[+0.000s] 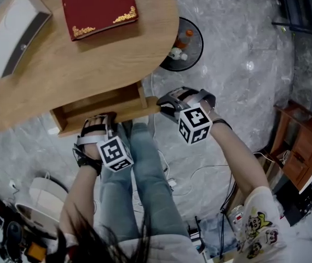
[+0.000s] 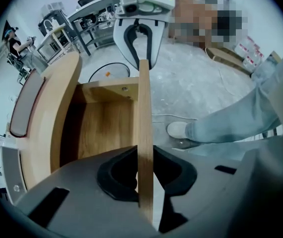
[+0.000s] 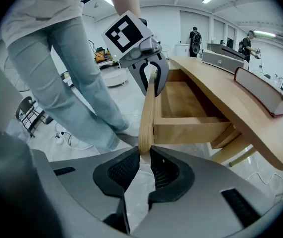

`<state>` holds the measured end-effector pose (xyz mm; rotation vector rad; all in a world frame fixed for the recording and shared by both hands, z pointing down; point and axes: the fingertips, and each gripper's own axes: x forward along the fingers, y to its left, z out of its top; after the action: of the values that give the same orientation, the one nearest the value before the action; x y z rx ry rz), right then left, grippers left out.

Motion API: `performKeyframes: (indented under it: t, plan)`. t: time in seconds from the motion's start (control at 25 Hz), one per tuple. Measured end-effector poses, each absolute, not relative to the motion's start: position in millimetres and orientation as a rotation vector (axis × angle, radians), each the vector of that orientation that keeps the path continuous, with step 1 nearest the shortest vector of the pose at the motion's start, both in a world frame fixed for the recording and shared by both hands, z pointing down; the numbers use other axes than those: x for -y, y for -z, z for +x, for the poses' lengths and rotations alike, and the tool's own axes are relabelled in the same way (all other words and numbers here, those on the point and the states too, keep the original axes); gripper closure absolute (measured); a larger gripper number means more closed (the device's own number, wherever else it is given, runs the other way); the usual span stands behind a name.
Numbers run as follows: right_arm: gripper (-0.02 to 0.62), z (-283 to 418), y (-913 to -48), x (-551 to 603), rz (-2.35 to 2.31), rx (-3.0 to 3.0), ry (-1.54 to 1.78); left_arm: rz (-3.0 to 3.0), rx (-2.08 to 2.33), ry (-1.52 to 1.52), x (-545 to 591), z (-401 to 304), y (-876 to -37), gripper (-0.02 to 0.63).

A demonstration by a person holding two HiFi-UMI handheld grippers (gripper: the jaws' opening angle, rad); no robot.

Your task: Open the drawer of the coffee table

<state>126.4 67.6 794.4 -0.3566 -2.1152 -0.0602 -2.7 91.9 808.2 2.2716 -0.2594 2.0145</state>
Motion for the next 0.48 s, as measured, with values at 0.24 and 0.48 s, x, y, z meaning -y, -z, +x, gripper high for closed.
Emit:
performKeyframes:
  t: [0.24, 0.48]
  plan:
    - [0.534, 129, -799, -103, -0.391, 2.086, 0.038, 2.265, 0.19, -1.998, -126, 0, -813, 0.54]
    - [0.531, 132, -809, -119, -0.381, 2.06, 0.017, 2.266, 0.194, -1.995, -141, 2, -823, 0.54]
